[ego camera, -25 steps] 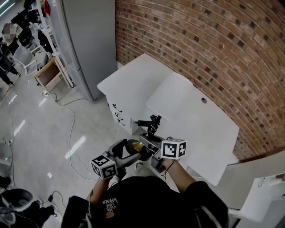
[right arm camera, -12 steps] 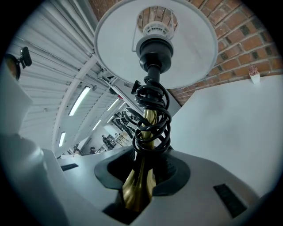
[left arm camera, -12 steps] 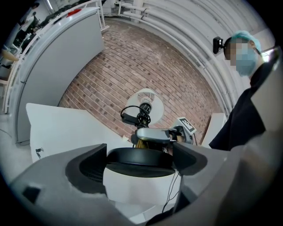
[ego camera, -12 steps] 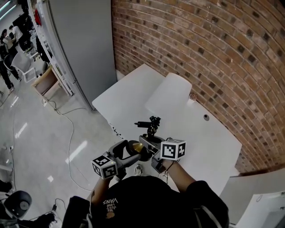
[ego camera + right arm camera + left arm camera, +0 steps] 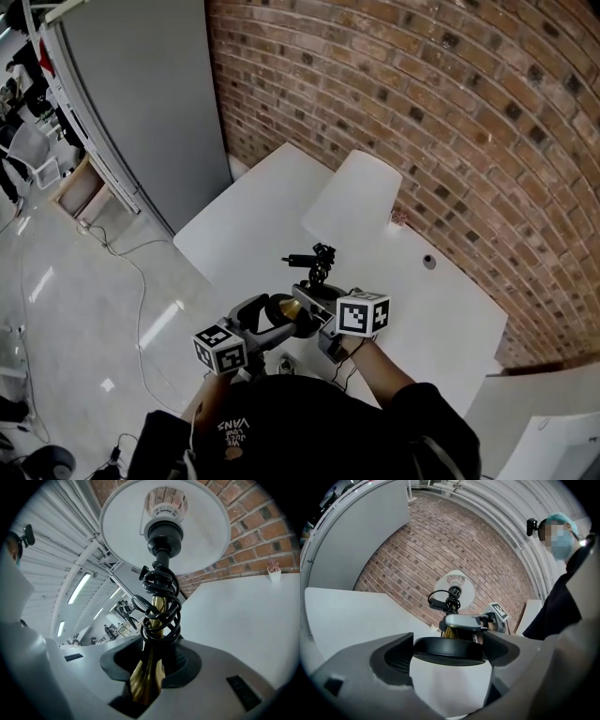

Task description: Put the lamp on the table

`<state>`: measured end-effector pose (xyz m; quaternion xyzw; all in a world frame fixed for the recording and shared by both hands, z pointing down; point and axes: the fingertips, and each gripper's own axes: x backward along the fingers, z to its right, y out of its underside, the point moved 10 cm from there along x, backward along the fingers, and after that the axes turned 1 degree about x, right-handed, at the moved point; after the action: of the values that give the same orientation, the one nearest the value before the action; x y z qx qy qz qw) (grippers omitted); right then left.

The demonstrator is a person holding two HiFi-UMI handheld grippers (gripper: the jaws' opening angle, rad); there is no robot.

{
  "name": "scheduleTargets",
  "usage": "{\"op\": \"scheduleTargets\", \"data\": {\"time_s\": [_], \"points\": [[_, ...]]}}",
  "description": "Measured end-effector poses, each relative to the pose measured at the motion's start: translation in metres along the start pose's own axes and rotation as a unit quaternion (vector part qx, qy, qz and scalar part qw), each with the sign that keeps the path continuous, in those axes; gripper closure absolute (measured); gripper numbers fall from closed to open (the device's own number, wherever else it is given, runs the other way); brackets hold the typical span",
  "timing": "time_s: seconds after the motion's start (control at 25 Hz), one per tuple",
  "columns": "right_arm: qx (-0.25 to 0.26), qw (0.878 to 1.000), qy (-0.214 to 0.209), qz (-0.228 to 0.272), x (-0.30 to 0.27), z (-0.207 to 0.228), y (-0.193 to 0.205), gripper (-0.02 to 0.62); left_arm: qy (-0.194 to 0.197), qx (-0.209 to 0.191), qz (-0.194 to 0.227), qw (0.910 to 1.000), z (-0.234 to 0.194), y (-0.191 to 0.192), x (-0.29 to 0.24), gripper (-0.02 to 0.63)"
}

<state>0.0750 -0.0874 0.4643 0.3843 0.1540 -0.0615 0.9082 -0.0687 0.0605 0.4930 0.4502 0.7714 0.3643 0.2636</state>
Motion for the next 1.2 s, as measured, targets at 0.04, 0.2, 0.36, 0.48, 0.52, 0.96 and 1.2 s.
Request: {"op": "scheduleTargets", "data": {"time_s": [0.04,0.2,0.36,0.48,0.52,0.96,1.2], "points": [[-0.005,1.000,0.004,0.003,-0.002,0.004,-0.003,0.480,0.003,0.002,-0.006,1.0000,-0.004,-0.004,-0.004,0.145],[-0.021,0.999,0.036,0.019,-0.010,0.019,-0.014,0.480,0.033,0.012,-0.028,0.9990,-0.029,-0.017,-0.022,0.144],[-0.021,0.996,0.071,0.040,-0.023,0.029,-0.028,0.480,0.074,0.008,-0.063,0.9953,-0.059,-0.035,-0.042,0.146],[-0.024,0.993,0.099,0.062,-0.030,0.034,-0.046,0.482,0.105,0.000,-0.087,0.9907,-0.079,-0.058,-0.059,0.149],[-0.026,0.992,0.107,0.069,-0.034,0.036,-0.052,0.482,0.111,0.000,-0.091,0.9896,-0.086,-0.065,-0.064,0.150],[-0.049,0.974,0.182,0.129,-0.084,0.070,-0.097,0.483,0.135,-0.003,-0.103,0.9856,-0.164,-0.118,-0.095,0.206],[-0.024,0.954,0.248,0.164,-0.100,0.099,-0.127,0.483,0.115,-0.016,-0.128,0.9850,-0.209,-0.132,-0.095,0.282]]}}
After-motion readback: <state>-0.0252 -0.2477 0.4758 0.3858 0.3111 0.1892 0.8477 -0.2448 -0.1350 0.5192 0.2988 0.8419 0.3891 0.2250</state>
